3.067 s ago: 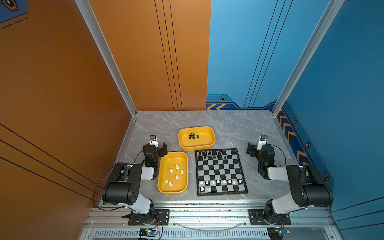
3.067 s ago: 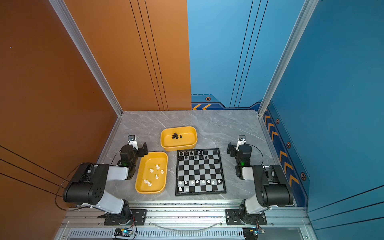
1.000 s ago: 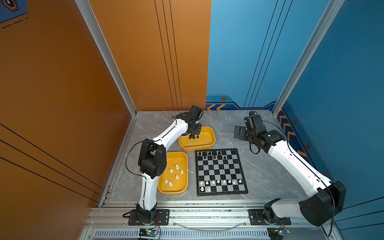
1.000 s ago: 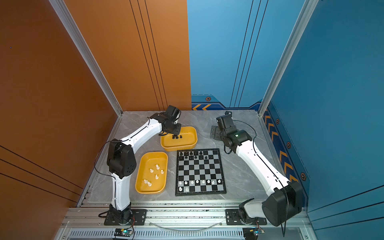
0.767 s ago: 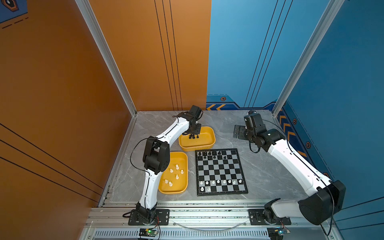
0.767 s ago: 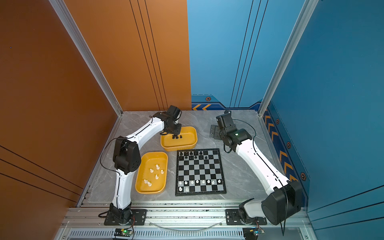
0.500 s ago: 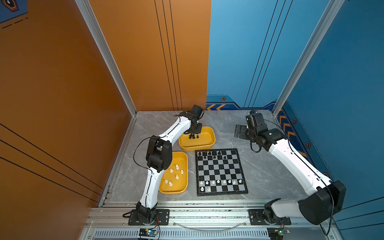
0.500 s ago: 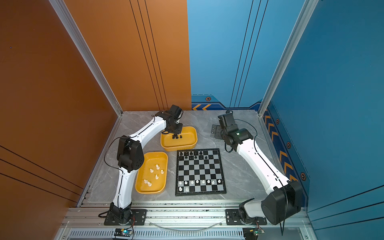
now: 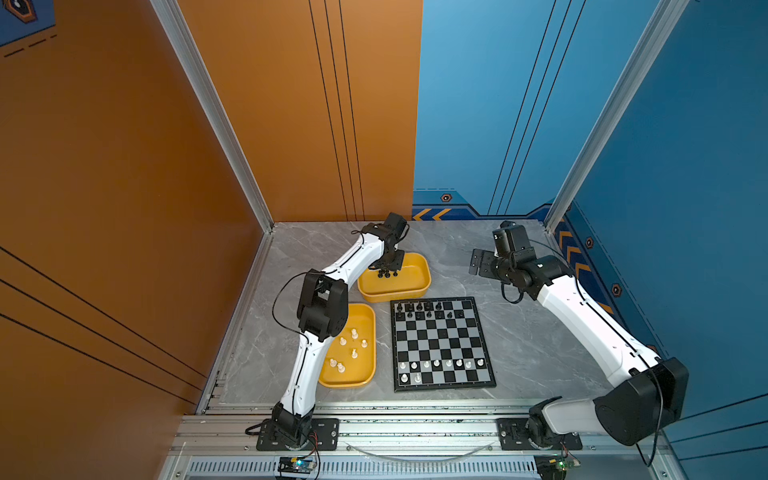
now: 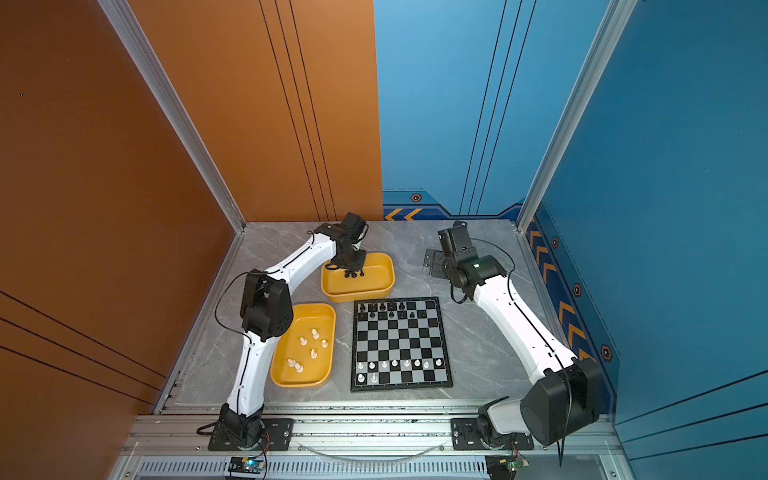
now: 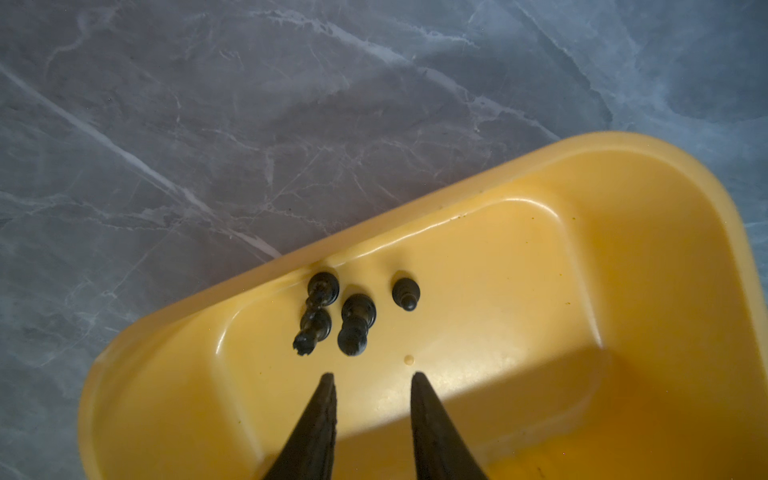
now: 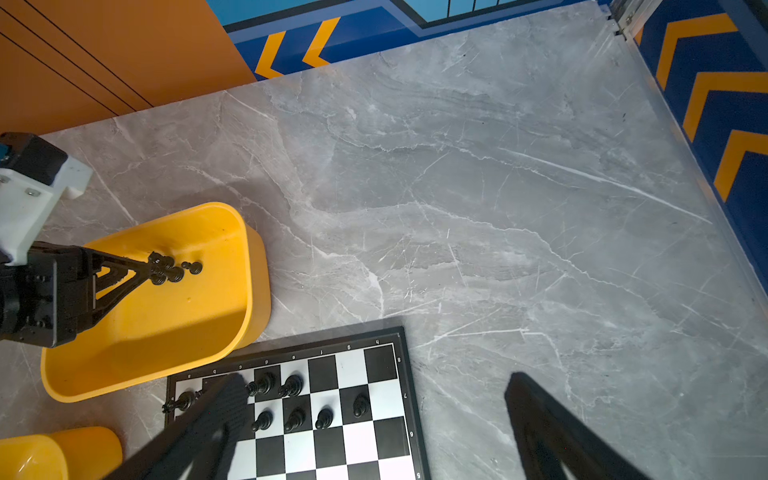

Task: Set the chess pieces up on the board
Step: 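Move the left gripper over the black-piece tray while the right arm rises toward the board, then lower the left gripper and grasp a black pawn in the yellow tray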

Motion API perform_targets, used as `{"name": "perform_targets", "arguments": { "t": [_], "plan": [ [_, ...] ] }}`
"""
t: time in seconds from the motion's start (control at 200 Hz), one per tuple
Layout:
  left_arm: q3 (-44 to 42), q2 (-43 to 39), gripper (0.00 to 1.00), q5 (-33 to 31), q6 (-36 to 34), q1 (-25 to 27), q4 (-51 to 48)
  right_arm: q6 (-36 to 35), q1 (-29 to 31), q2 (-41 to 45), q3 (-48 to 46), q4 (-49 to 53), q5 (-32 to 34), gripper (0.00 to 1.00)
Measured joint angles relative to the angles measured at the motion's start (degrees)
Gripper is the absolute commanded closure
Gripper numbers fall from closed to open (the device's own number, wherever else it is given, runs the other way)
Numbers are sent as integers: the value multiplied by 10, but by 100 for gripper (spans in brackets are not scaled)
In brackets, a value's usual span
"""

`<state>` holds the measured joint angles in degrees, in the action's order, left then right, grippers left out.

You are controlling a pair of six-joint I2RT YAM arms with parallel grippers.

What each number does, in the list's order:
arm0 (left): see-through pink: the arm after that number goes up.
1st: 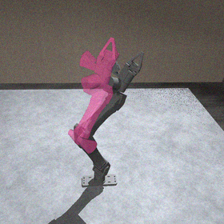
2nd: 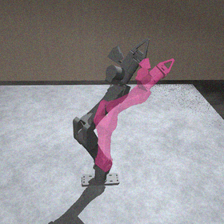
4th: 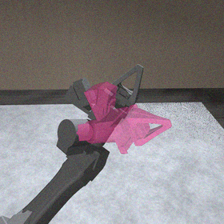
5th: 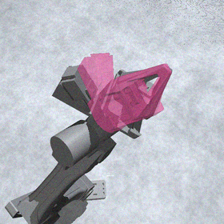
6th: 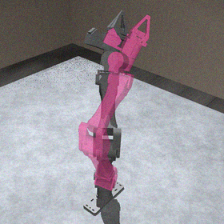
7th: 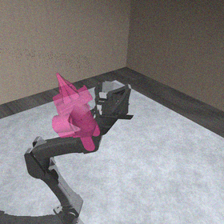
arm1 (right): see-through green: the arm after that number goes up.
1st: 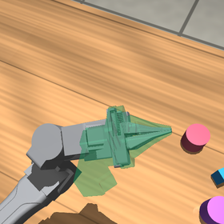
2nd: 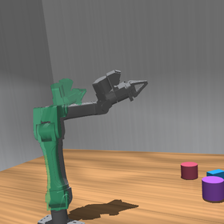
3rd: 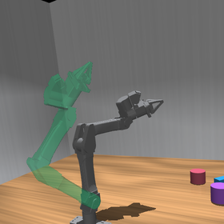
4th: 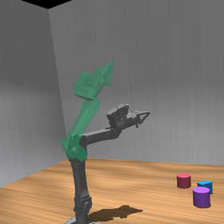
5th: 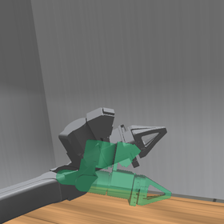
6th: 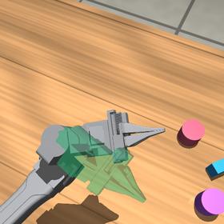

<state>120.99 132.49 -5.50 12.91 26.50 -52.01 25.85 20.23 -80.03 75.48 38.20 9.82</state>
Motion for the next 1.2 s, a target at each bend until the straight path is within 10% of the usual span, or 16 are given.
{"name": "perform_targets", "arguments": {
  "t": [1.202],
  "plan": [
    [26, 33, 73, 13, -24, -14, -2, 28, 0, -8, 0, 0, -2, 0]
  ]
}}
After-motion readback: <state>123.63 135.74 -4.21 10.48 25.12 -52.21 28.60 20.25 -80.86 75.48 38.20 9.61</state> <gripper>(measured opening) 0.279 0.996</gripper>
